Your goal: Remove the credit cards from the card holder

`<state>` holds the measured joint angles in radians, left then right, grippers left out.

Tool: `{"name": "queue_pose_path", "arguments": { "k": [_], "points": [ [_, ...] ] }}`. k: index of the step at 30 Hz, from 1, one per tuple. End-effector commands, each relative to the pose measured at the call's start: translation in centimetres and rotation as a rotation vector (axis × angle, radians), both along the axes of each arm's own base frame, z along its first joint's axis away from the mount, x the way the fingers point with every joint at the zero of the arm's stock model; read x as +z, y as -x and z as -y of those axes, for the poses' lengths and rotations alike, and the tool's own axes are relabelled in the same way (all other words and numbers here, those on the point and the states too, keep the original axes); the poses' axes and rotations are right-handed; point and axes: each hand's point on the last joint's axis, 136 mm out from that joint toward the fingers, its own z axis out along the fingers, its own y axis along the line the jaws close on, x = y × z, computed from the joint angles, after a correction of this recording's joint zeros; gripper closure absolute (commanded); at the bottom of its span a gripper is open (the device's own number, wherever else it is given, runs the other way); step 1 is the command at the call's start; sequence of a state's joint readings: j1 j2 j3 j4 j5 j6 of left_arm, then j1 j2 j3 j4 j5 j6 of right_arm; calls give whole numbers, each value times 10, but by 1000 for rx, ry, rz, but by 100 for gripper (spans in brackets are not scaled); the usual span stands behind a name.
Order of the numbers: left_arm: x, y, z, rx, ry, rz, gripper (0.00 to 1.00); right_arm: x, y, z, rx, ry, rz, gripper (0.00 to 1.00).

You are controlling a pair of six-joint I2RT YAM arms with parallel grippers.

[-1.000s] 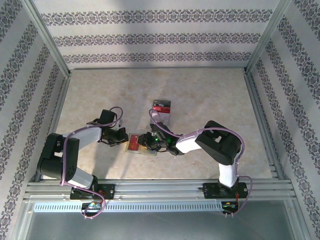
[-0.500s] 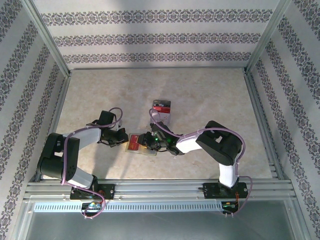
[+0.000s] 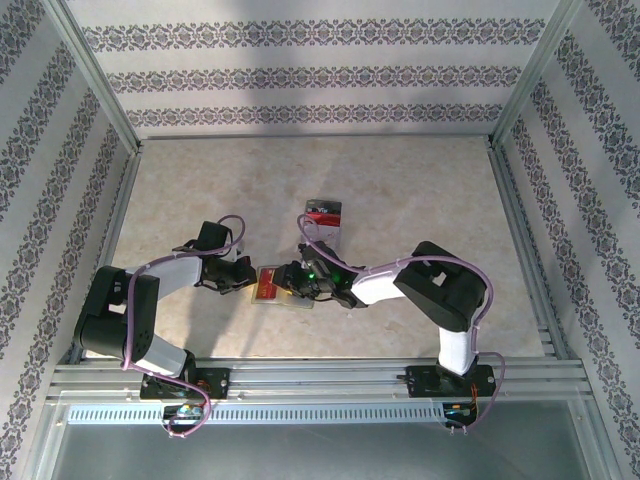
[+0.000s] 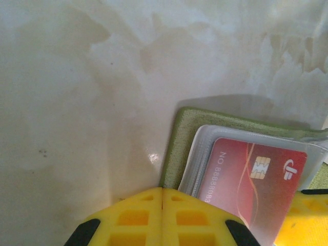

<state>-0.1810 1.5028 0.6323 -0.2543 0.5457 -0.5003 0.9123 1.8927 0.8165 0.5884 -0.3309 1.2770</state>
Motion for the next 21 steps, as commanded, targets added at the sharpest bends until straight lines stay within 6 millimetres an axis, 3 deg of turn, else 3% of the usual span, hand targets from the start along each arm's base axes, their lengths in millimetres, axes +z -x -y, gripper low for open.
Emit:
{"name": "queue_pose_path", "arguments": {
  "k": [1,14,21],
  "points": [
    [-19,17,-6,-4,-33,-59,100,8,-1,-15,31,-32,14,70],
    [-20,18,-6,-3,-33,-60,100,-13,1,-4,-16,24,-56,63],
    [-19,18,-6,-3,-32,-58,100,1,-1,-17,2,-59,-57,63]
  ]
}}
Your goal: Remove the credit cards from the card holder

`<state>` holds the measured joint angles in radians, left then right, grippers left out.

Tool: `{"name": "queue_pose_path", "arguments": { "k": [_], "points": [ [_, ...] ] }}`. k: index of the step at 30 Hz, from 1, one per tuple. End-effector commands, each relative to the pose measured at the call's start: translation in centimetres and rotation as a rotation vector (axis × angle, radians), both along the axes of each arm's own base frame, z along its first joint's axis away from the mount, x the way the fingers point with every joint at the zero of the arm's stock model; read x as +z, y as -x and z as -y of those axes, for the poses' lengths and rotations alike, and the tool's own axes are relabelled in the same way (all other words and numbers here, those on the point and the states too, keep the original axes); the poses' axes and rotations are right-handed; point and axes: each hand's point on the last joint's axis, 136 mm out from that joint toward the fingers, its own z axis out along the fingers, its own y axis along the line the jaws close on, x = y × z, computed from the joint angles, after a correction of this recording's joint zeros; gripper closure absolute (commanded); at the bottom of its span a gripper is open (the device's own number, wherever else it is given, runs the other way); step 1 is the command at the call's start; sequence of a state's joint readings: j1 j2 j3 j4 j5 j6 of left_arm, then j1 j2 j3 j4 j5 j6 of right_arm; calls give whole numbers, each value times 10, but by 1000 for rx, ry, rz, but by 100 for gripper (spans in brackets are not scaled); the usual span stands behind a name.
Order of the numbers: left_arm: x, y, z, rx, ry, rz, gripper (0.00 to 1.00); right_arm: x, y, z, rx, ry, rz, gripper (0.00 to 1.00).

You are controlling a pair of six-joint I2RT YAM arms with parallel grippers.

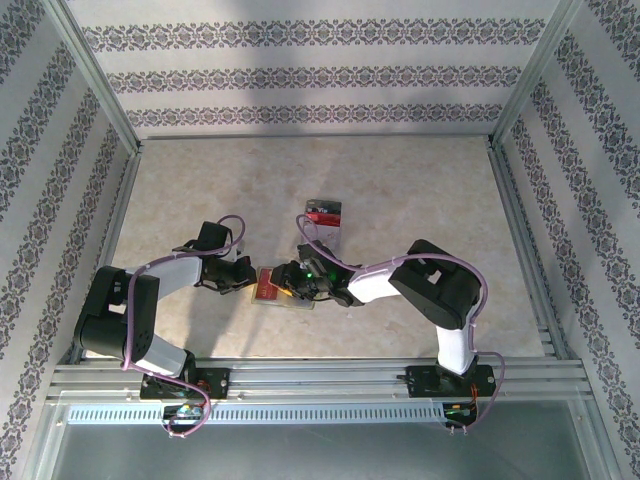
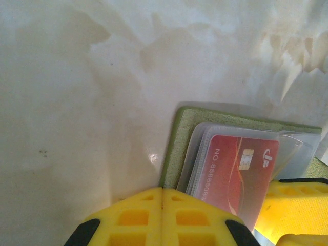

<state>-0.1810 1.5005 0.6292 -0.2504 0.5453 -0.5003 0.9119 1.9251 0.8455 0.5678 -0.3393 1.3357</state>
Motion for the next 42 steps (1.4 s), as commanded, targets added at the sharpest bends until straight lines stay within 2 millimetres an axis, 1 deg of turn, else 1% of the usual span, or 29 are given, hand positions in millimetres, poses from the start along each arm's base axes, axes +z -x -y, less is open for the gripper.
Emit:
{"name": "queue_pose_path", "arguments": {
  "k": [1,4,9,18,20,21,22,24,27,30,33,42],
  "points": [
    [-19,18,-6,-3,-32,-61,100,14,0,-16,31,-82,20,64],
    [-20,18,-6,-3,-30,-63,100,29,-2,-23,51,-130,62,65],
    [-20,18,-6,-1,-32,-62,100,40,-4,-21,44,-151,110,66],
    [-20,18,-6,-2,-32,-63,100,33,-8,-30,62,-146,111,64],
    [-21,19,-7,1,-38,-66,100,34,-6,-27,61,-145,115,65],
    [-21,20,-7,0,-39,-67,100,36,-5,-25,60,-145,119,67],
    [-21,20,-7,2,-40,-68,100,45,-6,-24,60,-170,143,70],
    [-21,20,-8,3,-41,-67,100,54,-4,-19,61,-183,168,72],
    [-20,20,-8,4,-46,-68,100,65,-3,-9,60,-191,209,72],
    [-21,20,-9,4,-51,-69,100,70,-1,-2,57,-196,233,72],
    [-20,21,-9,4,-50,-70,100,66,-1,3,46,-183,228,73],
    [-18,20,-9,5,-48,-65,100,38,-2,6,27,-109,173,75]
  ]
}}
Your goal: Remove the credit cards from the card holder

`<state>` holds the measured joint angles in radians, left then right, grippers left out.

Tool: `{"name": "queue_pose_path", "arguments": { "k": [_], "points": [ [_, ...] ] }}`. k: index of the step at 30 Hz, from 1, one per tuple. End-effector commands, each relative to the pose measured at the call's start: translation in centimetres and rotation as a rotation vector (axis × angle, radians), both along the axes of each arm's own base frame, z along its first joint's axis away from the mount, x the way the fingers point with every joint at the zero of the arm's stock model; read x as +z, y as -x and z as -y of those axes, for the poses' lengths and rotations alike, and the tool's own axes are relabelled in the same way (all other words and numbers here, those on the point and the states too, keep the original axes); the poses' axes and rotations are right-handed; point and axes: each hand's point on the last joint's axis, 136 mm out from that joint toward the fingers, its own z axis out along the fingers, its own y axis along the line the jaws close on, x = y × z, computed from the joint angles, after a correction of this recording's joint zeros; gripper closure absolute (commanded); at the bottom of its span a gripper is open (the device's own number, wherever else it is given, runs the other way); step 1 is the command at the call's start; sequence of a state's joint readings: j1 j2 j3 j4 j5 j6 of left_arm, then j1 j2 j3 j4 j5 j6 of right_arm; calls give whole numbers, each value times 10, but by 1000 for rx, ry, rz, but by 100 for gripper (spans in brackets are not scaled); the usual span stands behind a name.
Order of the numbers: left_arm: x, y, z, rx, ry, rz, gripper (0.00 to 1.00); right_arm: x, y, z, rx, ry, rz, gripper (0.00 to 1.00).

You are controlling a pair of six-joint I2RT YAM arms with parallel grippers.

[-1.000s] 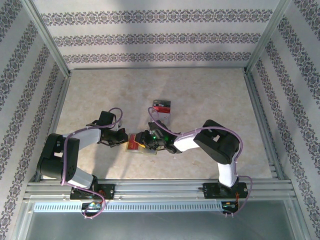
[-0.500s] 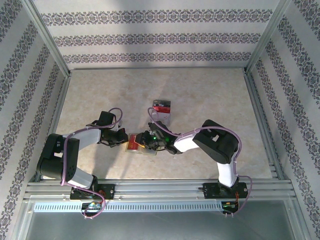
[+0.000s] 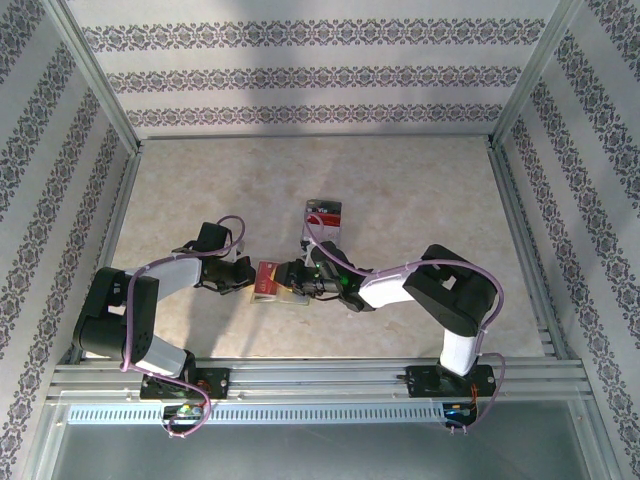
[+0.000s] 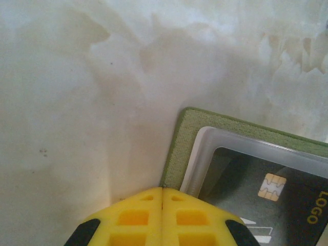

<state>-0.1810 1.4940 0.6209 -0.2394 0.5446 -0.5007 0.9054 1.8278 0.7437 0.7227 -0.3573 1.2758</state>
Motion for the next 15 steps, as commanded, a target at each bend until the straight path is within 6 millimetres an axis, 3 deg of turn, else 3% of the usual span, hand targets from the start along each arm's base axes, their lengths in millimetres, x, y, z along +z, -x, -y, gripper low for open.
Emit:
{"name": "queue_pose_path", "arguments": {
  "k": [1,6,15],
  "points": [
    [-18,20,-9,4,-48,-75,100,-3,-7,0,-11,4,34,75],
    [-1,12,-5,2,-28,-38,100,-17,-7,-7,9,17,5,75],
    [43,-4,-19,0,-119,48,92,-15,-9,-11,12,3,11,75]
  ]
}}
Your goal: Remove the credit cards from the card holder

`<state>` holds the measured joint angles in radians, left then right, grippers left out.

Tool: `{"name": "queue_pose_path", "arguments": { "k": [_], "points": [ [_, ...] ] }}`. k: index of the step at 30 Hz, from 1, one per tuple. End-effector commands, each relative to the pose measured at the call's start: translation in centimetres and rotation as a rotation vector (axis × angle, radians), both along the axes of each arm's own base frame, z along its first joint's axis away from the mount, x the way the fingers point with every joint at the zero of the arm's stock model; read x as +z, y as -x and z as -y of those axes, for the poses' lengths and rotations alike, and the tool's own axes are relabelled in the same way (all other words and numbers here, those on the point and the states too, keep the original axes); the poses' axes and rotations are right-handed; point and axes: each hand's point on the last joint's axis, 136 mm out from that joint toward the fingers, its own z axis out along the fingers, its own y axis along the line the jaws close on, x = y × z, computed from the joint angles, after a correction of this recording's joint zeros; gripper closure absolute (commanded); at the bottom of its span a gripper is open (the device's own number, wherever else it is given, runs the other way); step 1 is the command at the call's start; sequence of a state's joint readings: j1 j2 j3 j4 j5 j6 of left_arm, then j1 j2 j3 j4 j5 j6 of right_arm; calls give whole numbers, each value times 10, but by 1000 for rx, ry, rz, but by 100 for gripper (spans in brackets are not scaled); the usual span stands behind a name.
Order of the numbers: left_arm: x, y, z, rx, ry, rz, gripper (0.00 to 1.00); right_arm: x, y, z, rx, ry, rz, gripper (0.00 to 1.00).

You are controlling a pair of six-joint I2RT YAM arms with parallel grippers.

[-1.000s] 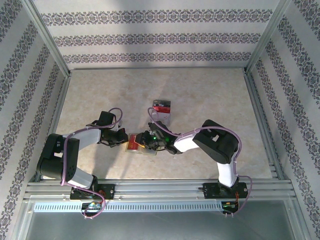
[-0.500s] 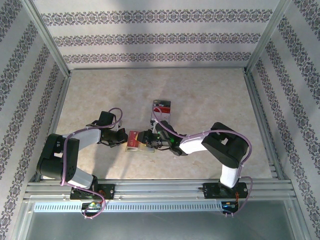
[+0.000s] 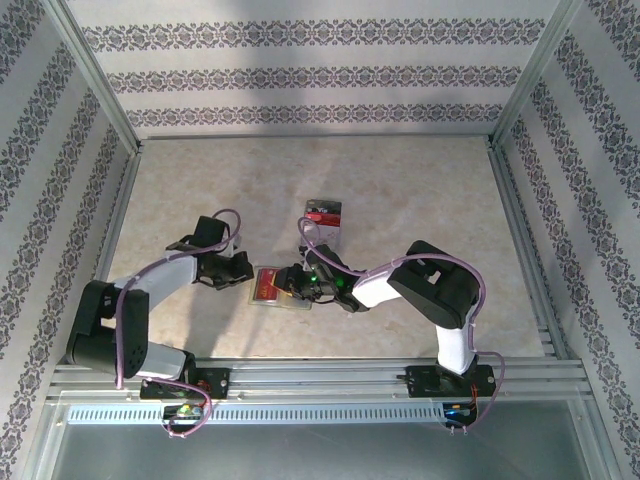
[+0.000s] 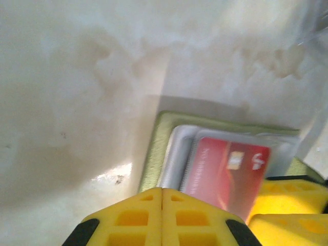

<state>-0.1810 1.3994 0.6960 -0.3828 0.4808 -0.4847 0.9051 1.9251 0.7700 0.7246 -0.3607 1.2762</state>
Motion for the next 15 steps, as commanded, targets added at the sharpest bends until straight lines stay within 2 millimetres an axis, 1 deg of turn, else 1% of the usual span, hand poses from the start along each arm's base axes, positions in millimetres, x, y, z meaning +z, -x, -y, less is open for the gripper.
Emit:
{"name": "queue_pose_path", "arguments": {
  "k": [1,3,7,11,15],
  "points": [
    [14,2,-11,-10,-64,7,92,19,-8,-9,11,-54,57,75],
    [20,2,-4,-19,-16,21,94,19,-7,-9,11,-54,56,75],
    [25,4,21,-43,151,36,99,17,-8,-7,5,-49,53,75],
    [14,14,29,-66,187,-1,100,17,-7,-8,7,-47,50,75],
    [-1,21,30,-75,188,-46,100,17,-7,-9,9,-46,52,76]
  ]
}}
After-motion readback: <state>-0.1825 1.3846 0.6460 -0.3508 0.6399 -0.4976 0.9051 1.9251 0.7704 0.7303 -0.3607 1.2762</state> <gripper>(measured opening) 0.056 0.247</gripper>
